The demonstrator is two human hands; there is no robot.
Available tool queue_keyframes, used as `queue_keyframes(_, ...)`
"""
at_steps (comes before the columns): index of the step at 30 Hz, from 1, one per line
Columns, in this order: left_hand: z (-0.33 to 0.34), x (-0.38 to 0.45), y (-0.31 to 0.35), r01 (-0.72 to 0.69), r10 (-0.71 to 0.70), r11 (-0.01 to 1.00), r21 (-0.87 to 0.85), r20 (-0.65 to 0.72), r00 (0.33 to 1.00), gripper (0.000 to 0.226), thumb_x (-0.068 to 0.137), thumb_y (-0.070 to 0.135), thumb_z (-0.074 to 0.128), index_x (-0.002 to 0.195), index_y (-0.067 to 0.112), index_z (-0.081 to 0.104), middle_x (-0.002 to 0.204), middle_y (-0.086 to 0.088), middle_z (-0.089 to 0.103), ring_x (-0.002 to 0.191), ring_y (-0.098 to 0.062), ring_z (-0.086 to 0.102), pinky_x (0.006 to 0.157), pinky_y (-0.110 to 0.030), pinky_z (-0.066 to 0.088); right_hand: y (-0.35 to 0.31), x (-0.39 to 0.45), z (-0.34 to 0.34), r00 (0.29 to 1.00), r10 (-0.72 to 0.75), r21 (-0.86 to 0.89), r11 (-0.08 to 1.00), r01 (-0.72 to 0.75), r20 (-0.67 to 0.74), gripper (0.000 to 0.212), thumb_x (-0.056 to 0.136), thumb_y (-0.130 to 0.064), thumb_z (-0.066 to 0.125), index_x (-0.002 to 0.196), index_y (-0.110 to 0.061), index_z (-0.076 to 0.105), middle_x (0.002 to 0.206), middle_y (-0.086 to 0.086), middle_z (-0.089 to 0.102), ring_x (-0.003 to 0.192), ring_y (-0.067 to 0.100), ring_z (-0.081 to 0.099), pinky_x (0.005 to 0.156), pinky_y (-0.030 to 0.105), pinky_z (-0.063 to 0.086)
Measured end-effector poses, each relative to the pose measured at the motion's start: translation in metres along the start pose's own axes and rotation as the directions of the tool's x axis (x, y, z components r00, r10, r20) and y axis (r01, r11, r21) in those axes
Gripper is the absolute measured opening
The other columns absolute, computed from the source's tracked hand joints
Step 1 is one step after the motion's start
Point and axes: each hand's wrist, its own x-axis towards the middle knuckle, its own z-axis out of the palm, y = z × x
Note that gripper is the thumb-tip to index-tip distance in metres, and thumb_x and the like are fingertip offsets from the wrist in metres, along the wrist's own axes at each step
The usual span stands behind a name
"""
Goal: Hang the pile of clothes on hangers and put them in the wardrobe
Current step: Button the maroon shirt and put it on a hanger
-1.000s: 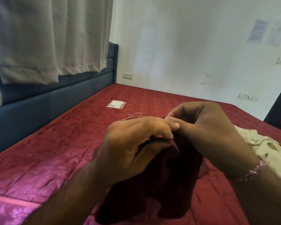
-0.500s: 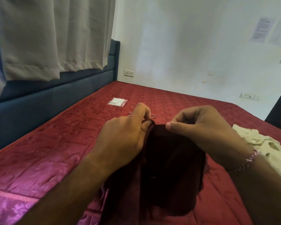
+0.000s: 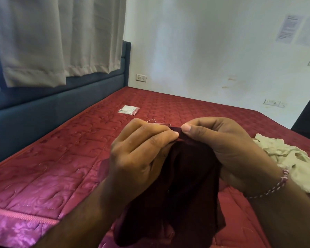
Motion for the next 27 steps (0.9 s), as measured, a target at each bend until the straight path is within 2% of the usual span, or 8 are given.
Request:
queue_keyframes(3, -0.002, -0.001, 0.001, -0.015, 0.015, 1.000, 0.021, -0.002, 1.000, 0.006, 0.090, 0.005, 0.080, 0.095, 0.003, 0.082, 0.096, -0.007, 0.076, 0.080, -0.026, 0.067, 0.074, -0.034, 0.052, 0.002, -0.001, -0.001, 1.000, -0.014, 0.006, 1.000, 0.014, 0.013, 0.008, 0.083, -0.009, 0.073, 0.084, -0.002, 0.077, 0.078, 0.014, 0.073, 0.068, 0.019, 0.071, 0.062, 0.025, 0.058)
queue_keyframes(6, -0.002, 0.000, 0.002, -0.033, 0.033, 0.998, 0.056, 0.001, 0.999, 0.004, 0.090, 0.009, 0.081, 0.092, 0.006, 0.083, 0.092, -0.008, 0.075, 0.078, -0.025, 0.062, 0.073, -0.031, 0.049, 0.003, -0.001, -0.002, 0.997, -0.047, -0.049, 0.997, 0.051, 0.065, 0.010, 0.082, -0.007, 0.075, 0.090, -0.002, 0.078, 0.086, 0.018, 0.074, 0.077, 0.024, 0.073, 0.071, 0.030, 0.060)
queue_keyframes(11, -0.004, -0.004, 0.000, -0.008, 0.007, 0.996, 0.085, 0.012, 1.000, 0.008, 0.090, 0.017, 0.083, 0.089, 0.009, 0.084, 0.098, -0.008, 0.073, 0.088, -0.025, 0.062, 0.078, -0.039, 0.050, 0.009, 0.000, -0.007, 0.988, -0.114, -0.112, 0.986, 0.126, 0.106, 0.011, 0.085, -0.005, 0.073, 0.095, -0.001, 0.076, 0.087, 0.016, 0.074, 0.082, 0.024, 0.072, 0.075, 0.031, 0.059)
queue_keyframes(14, 0.000, -0.006, -0.002, 0.068, -0.068, 0.998, 0.004, 0.065, 0.996, 0.012, 0.090, 0.022, 0.084, 0.086, 0.011, 0.083, 0.108, -0.005, 0.073, 0.100, -0.025, 0.062, 0.082, -0.046, 0.050, 0.011, 0.004, -0.013, 0.975, -0.169, -0.281, 0.937, 0.205, 0.147, 0.011, 0.088, -0.009, 0.074, 0.098, -0.007, 0.078, 0.092, 0.015, 0.075, 0.091, 0.028, 0.073, 0.081, 0.039, 0.058)
queue_keyframes(18, 0.005, -0.011, -0.009, 0.149, -0.140, 0.987, -0.053, 0.144, 0.980, 0.014, 0.089, 0.026, 0.085, 0.085, 0.013, 0.080, 0.101, 0.004, 0.075, 0.098, -0.022, 0.065, 0.080, -0.048, 0.050, 0.016, 0.009, -0.016, 0.956, -0.223, -0.495, 0.819, 0.290, 0.191, 0.012, 0.090, -0.011, 0.074, 0.101, -0.012, 0.078, 0.096, 0.007, 0.078, 0.094, 0.029, 0.075, 0.087, 0.051, 0.061)
queue_keyframes(22, 0.000, -0.013, -0.006, 0.390, -0.356, 0.910, -0.144, 0.214, 0.910, 0.022, 0.083, 0.025, 0.085, 0.101, 0.018, 0.074, 0.096, 0.012, 0.071, 0.092, -0.013, 0.067, 0.079, -0.031, 0.054, 0.024, 0.012, -0.018, 0.934, -0.287, -0.536, 0.764, 0.358, 0.214, 0.014, 0.090, -0.008, 0.076, 0.103, -0.014, 0.079, 0.098, 0.004, 0.077, 0.095, 0.027, 0.074, 0.087, 0.051, 0.061)
queue_keyframes(25, -0.001, -0.012, -0.005, 0.513, -0.463, 0.845, -0.149, 0.274, 0.843, 0.022, 0.079, 0.028, 0.087, 0.099, 0.025, 0.078, 0.092, 0.020, 0.072, 0.087, -0.008, 0.068, 0.076, -0.011, 0.044, 0.032, 0.014, -0.017, 0.898, -0.389, -0.581, 0.690, 0.432, 0.205, 0.014, 0.087, -0.007, 0.079, 0.099, -0.015, 0.080, 0.093, -0.002, 0.077, 0.091, 0.021, 0.074, 0.080, 0.035, 0.060)
queue_keyframes(27, -0.001, -0.012, -0.004, 0.567, -0.517, 0.807, -0.165, 0.268, 0.813, 0.017, 0.077, 0.022, 0.088, 0.092, 0.024, 0.080, 0.085, 0.018, 0.073, 0.081, -0.005, 0.067, 0.071, -0.007, 0.041, 0.040, 0.013, -0.012, 0.871, -0.468, -0.566, 0.682, 0.464, 0.150, 0.013, 0.085, -0.006, 0.081, 0.095, -0.015, 0.080, 0.089, -0.005, 0.077, 0.087, 0.017, 0.075, 0.075, 0.025, 0.057)
